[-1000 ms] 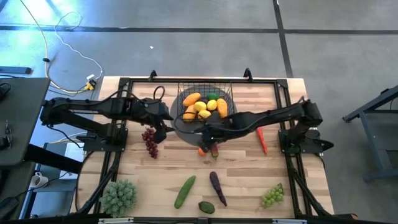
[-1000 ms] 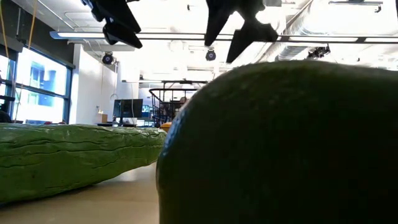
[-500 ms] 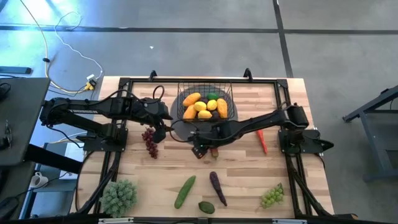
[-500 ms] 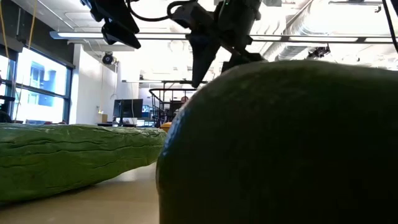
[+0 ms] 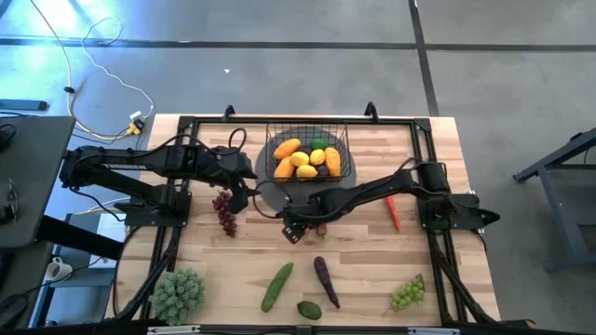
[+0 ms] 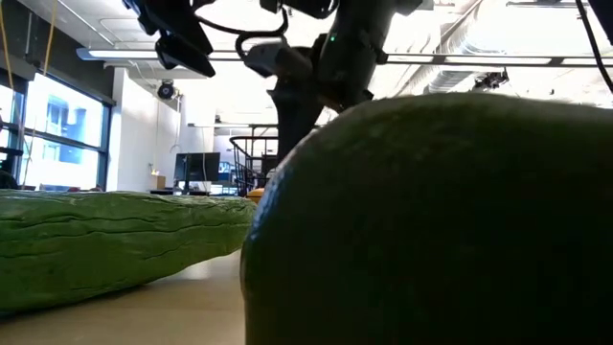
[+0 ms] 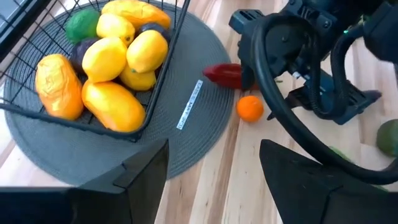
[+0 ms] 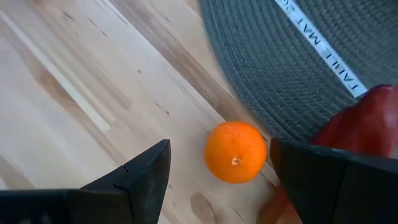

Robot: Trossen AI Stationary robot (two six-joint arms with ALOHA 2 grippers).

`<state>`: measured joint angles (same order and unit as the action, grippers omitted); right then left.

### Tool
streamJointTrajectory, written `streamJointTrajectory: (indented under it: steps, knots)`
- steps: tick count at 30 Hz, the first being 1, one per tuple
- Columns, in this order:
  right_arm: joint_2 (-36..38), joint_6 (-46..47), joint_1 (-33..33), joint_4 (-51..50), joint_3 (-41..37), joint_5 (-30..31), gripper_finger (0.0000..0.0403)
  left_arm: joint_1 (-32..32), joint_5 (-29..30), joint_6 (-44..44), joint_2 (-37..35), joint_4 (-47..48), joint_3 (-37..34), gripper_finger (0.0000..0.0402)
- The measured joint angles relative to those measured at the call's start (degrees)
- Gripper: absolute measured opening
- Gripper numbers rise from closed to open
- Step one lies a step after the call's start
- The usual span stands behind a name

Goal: Build produce basket
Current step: Put the orange into the black wire basket

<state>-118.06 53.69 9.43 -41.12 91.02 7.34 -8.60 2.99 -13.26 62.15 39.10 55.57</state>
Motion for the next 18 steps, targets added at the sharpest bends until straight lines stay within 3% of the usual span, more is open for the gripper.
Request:
streamJointTrajectory:
  steps: [11, 18]
  knots:
    - [-2.17, 0.26, 0.0, 0.2, 0.0, -0.08, 0.0257, 0.0, 8.77, -1.89, -1.62, 6.76, 0.02, 0.0243]
    - [-2.46, 0.26, 0.0, 0.23, 0.0, -0.06, 0.0257, 0.0, 9.59, -2.6, -1.84, 15.51, 0.02, 0.0243]
